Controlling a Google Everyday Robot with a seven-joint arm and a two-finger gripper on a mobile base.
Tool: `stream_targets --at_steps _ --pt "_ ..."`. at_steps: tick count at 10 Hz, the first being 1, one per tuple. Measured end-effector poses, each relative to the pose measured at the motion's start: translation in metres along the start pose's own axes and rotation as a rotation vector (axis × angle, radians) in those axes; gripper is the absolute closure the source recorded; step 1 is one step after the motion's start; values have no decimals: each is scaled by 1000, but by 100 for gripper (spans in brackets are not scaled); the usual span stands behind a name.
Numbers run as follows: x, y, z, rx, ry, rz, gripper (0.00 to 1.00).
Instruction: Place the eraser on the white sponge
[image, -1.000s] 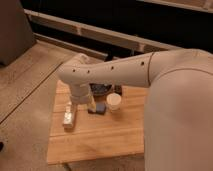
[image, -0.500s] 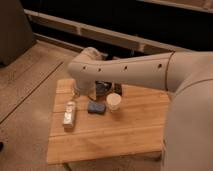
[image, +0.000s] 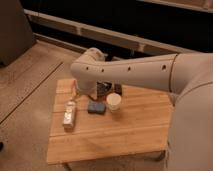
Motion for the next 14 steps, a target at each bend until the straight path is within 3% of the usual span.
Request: stream_targets --at_steps 3,6,10,12,14 --pt "-37 -75 -16 16 -88 19 35" --pt "-51 -142 -18 56 -117 33 35" --pt "-53 -140 -17 48 -114 36 35" --pt "-74 -167 -16 74 -128 35 35" --pt "-94 -184 -16 72 -166 -16 35"
